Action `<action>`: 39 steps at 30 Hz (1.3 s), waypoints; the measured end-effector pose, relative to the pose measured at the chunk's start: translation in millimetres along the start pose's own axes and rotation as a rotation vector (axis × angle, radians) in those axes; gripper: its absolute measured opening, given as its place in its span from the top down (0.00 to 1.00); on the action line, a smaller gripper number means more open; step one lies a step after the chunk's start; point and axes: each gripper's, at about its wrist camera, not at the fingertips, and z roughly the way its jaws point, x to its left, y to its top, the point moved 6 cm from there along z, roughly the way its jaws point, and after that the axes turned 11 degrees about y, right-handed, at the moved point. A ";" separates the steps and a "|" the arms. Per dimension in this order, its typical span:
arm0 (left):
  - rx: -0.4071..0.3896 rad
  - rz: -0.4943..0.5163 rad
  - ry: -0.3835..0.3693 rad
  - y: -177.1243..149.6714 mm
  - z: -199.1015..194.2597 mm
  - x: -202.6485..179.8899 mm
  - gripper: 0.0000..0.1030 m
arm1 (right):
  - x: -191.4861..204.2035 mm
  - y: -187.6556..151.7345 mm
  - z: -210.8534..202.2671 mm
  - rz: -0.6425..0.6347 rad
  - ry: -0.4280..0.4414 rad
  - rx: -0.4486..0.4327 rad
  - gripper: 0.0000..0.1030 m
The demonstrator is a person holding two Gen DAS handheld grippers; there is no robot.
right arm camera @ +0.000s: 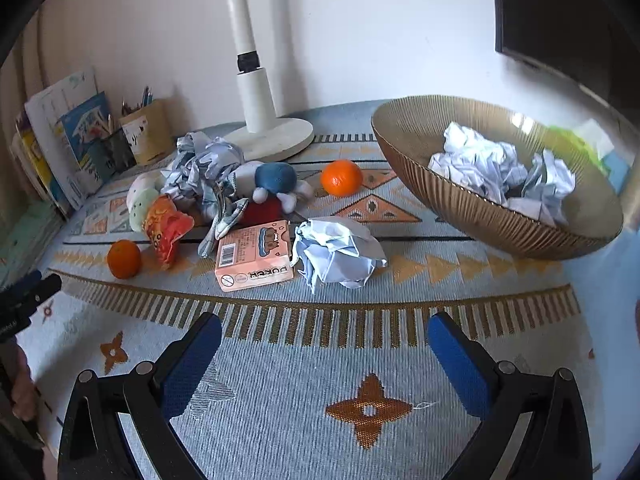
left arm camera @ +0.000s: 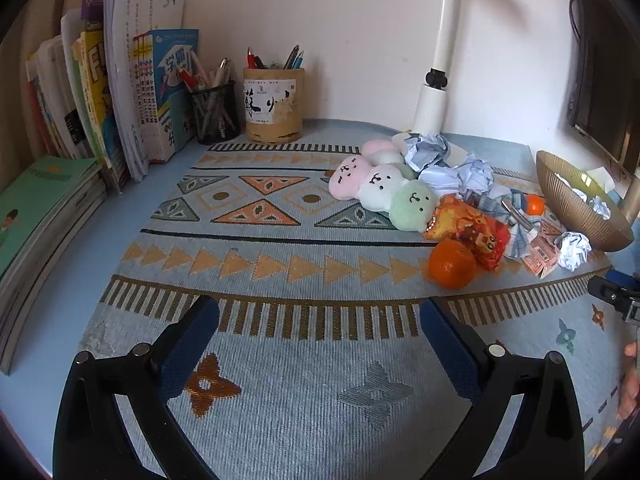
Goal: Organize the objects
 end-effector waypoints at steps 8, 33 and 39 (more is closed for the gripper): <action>0.012 0.022 -0.058 8.5 -1.3 -14.7 0.02 | -17.0 8.8 4.5 0.121 0.066 0.035 0.00; 0.049 0.110 -0.180 14.8 14.8 -79.9 0.65 | -0.7 19.4 3.0 0.132 0.160 -0.012 0.48; -0.022 0.035 -0.072 11.1 5.1 -50.7 0.65 | 28.6 -18.1 -5.8 -0.006 0.146 0.068 0.48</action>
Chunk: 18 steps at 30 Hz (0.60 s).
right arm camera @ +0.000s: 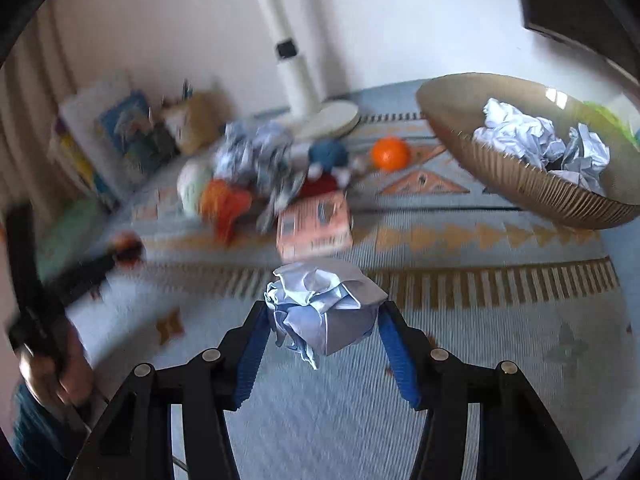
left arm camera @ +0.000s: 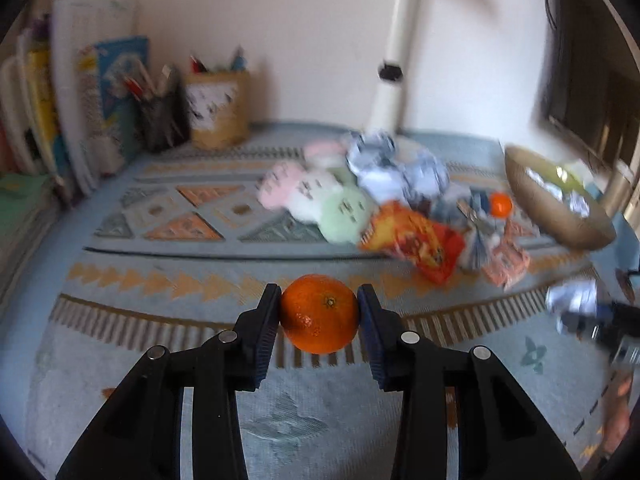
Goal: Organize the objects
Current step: 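Grasp an orange with the left gripper while the right gripper grasps a paper ball, then place the orange and paper ball into the gold bowl, opening both grippers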
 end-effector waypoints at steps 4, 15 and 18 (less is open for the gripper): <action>-0.002 -0.017 0.014 1.5 0.0 4.3 0.65 | 2.0 -7.4 3.0 -0.020 -0.012 0.025 0.33; 0.023 -0.059 -0.025 -2.6 1.0 7.5 0.65 | -4.2 -20.4 -0.1 0.037 -0.008 0.034 0.20; 0.033 -0.061 -0.030 -3.6 2.6 8.0 0.65 | -1.7 -25.0 -4.4 0.040 -0.016 0.017 0.20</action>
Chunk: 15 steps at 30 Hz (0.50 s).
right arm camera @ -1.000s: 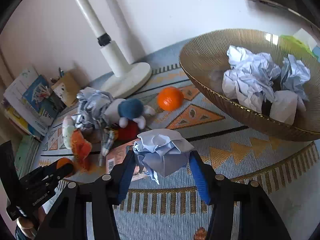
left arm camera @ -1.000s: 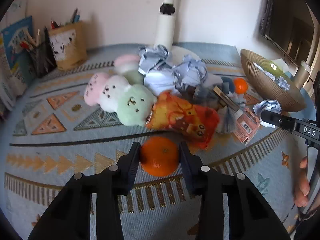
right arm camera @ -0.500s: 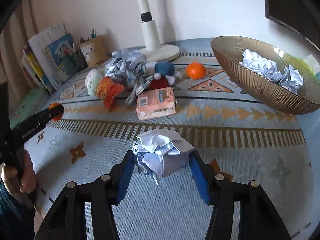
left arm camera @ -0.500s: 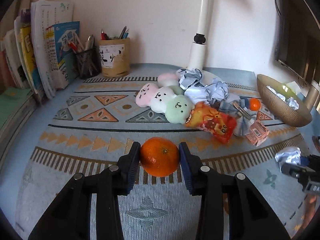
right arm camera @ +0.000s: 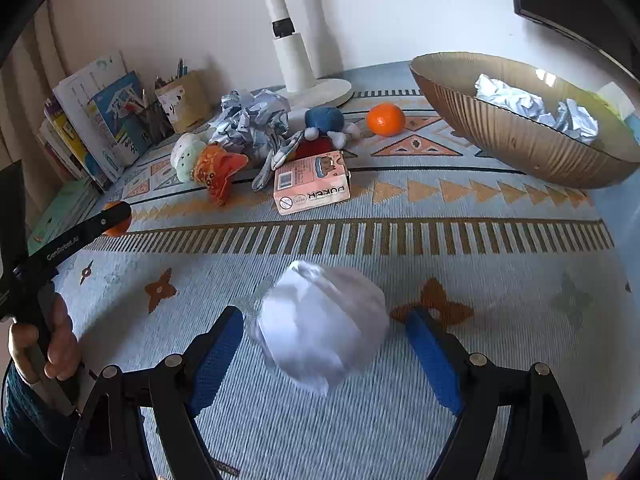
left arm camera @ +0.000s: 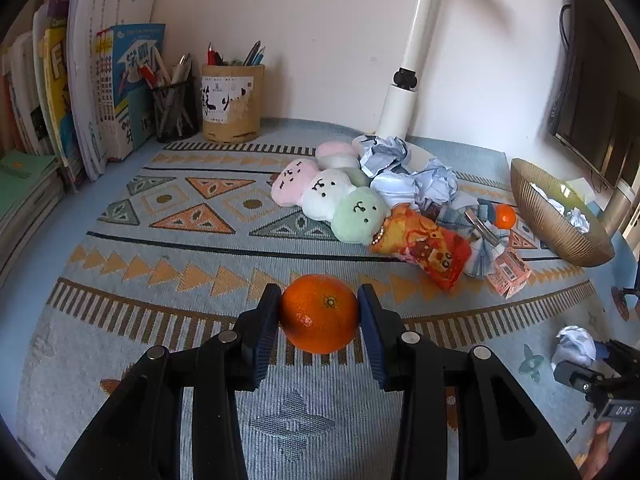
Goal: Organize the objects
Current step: 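Place the orange and paper ball into the gold bowl, opening both grippers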
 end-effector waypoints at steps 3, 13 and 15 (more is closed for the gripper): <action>0.001 0.005 -0.002 -0.1 0.2 -0.5 0.65 | -1.7 -2.7 -5.0 0.031 0.027 -0.016 0.20; 0.008 0.058 0.054 0.0 1.8 -8.2 0.65 | 2.8 5.2 -15.0 0.055 0.057 -0.083 0.51; 0.016 0.099 0.055 2.5 0.8 -20.1 0.65 | -0.9 13.1 -29.8 0.053 0.059 -0.119 0.51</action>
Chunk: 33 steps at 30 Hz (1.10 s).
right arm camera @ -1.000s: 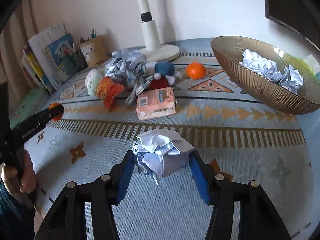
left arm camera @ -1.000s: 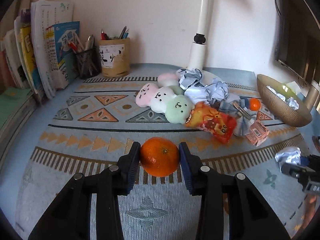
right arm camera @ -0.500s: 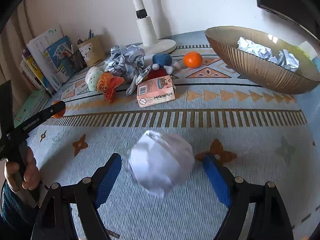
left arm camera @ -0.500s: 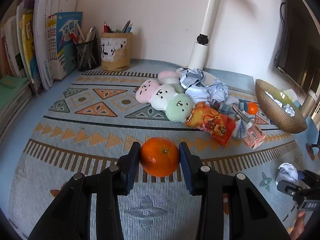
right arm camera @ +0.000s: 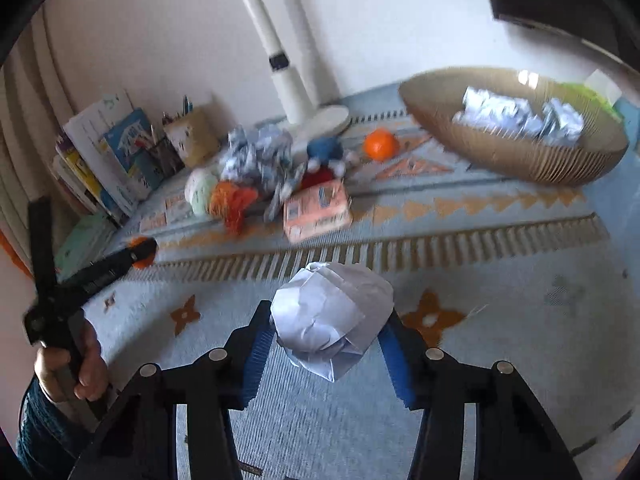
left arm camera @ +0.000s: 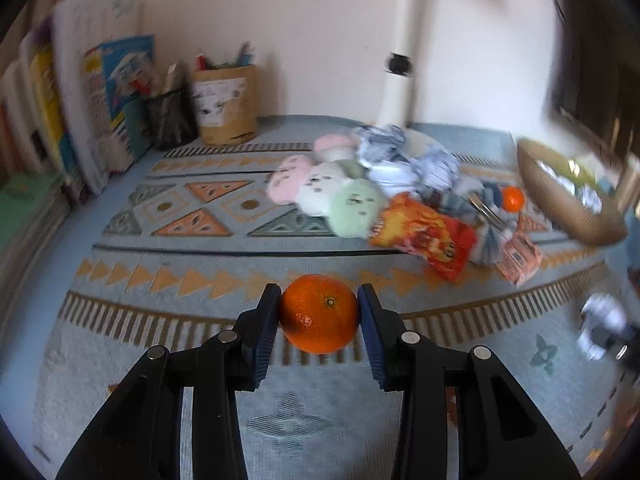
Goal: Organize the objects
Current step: 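Place the orange and paper ball into the gold bowl, opening both grippers, then withdraw both grippers from the bowl back over the rug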
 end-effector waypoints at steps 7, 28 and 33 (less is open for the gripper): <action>-0.045 0.059 -0.243 64.7 -31.8 -99.8 0.65 | -43.2 66.2 -69.4 -0.011 -0.113 -0.175 0.51; -0.077 0.115 -0.440 151.0 -6.5 -266.3 0.21 | -184.0 166.5 -79.3 0.200 -0.242 -0.261 0.29; -0.126 0.062 -0.423 147.9 -37.3 -215.7 0.21 | -163.6 149.2 -96.7 0.218 -0.198 -0.290 0.29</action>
